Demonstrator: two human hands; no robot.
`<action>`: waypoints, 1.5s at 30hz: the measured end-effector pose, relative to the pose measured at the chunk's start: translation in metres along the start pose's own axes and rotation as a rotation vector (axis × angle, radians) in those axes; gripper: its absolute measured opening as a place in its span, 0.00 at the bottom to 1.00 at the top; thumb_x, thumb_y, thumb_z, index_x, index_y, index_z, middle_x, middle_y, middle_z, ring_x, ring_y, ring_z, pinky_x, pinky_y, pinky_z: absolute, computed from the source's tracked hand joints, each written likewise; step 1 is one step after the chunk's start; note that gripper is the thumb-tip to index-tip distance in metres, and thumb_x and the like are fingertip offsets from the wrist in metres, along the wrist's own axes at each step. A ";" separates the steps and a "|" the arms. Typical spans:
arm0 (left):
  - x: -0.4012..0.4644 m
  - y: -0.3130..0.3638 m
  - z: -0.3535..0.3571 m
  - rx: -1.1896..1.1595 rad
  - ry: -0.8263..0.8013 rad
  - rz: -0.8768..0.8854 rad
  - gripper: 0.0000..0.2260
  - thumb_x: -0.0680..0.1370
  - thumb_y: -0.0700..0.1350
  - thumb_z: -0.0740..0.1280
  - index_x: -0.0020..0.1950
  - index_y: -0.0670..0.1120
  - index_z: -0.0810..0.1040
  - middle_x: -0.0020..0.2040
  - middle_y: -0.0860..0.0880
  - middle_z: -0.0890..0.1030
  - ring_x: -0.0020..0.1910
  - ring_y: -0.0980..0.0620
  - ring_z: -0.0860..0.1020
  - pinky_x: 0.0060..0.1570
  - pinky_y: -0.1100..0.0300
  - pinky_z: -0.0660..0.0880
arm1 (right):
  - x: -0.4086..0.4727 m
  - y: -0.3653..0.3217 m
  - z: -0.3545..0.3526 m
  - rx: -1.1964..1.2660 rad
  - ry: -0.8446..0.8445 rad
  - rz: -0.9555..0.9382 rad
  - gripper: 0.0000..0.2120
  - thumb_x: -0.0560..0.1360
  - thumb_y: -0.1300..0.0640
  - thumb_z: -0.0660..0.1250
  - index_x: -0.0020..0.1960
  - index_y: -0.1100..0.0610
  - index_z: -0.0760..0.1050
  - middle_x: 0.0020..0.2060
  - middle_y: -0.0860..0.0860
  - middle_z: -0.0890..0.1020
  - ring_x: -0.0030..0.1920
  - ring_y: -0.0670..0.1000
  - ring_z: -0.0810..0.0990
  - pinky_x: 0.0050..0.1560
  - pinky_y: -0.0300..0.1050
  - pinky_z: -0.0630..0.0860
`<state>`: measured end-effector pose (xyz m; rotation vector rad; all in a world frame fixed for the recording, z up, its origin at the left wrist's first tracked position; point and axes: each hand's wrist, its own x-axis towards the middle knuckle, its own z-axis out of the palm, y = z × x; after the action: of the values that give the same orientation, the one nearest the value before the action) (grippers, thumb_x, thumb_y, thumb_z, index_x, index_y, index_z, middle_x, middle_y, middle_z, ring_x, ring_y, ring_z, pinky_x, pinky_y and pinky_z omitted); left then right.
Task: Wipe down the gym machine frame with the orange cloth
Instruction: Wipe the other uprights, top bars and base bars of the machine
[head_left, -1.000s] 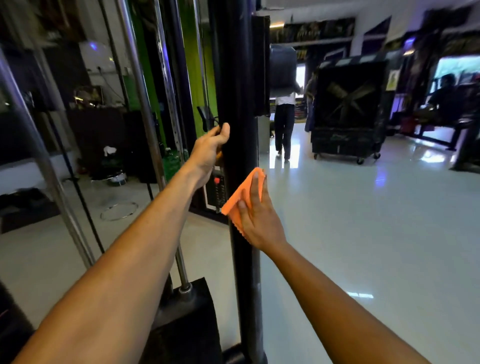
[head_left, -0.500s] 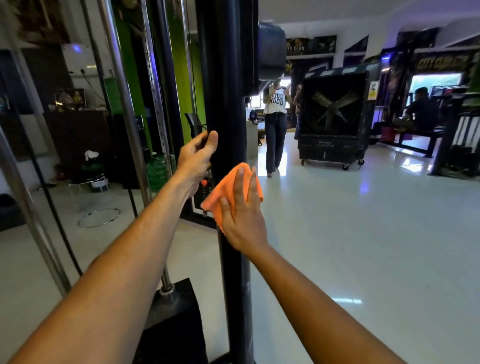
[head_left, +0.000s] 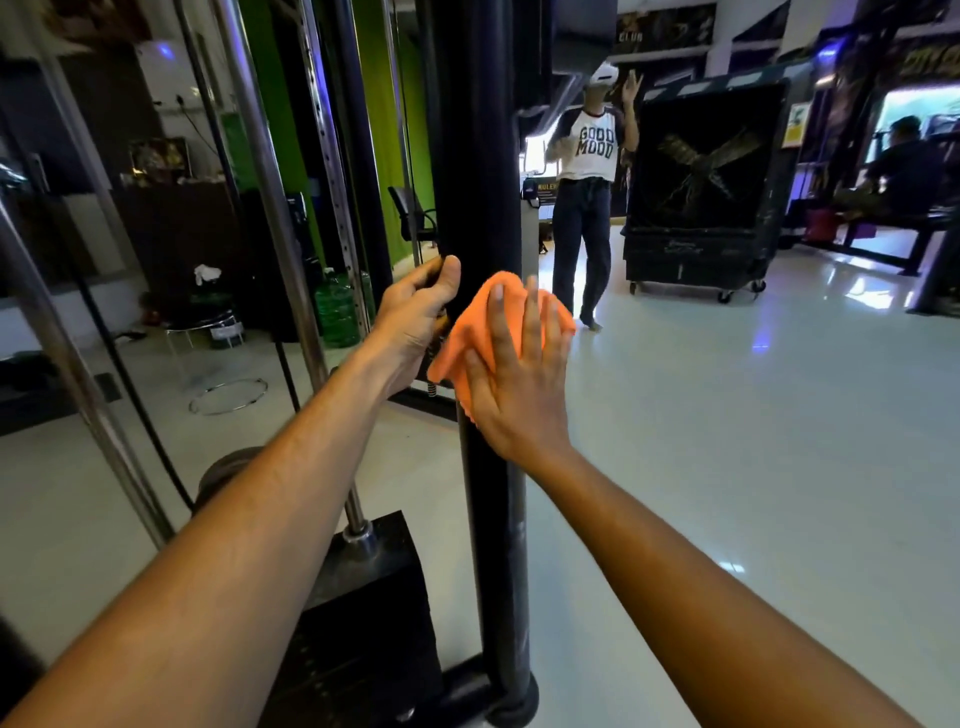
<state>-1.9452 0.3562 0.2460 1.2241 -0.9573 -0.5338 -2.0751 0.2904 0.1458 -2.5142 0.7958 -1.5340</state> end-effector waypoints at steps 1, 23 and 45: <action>-0.001 0.001 0.000 -0.016 -0.019 0.003 0.21 0.84 0.56 0.71 0.70 0.44 0.81 0.68 0.40 0.81 0.77 0.39 0.68 0.73 0.46 0.73 | 0.007 -0.002 -0.001 -0.020 0.024 0.008 0.38 0.88 0.36 0.56 0.89 0.44 0.40 0.88 0.53 0.39 0.87 0.59 0.36 0.83 0.76 0.48; -0.045 -0.116 -0.006 -0.023 0.001 -0.138 0.14 0.83 0.53 0.73 0.67 0.52 0.81 0.65 0.53 0.85 0.68 0.56 0.80 0.74 0.51 0.74 | -0.147 0.058 0.085 0.150 -0.065 0.039 0.43 0.87 0.38 0.62 0.86 0.40 0.33 0.87 0.59 0.39 0.87 0.58 0.42 0.77 0.59 0.68; -0.061 -0.169 0.008 -0.046 0.054 0.038 0.32 0.81 0.61 0.71 0.76 0.39 0.75 0.72 0.41 0.81 0.74 0.41 0.76 0.73 0.46 0.75 | -0.171 0.069 0.115 0.289 0.022 0.122 0.42 0.88 0.38 0.60 0.87 0.42 0.34 0.88 0.53 0.40 0.87 0.61 0.52 0.76 0.69 0.72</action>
<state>-1.9601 0.3506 0.0668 1.1715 -0.9165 -0.4882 -2.0651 0.2909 -0.0715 -2.2060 0.6617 -1.5163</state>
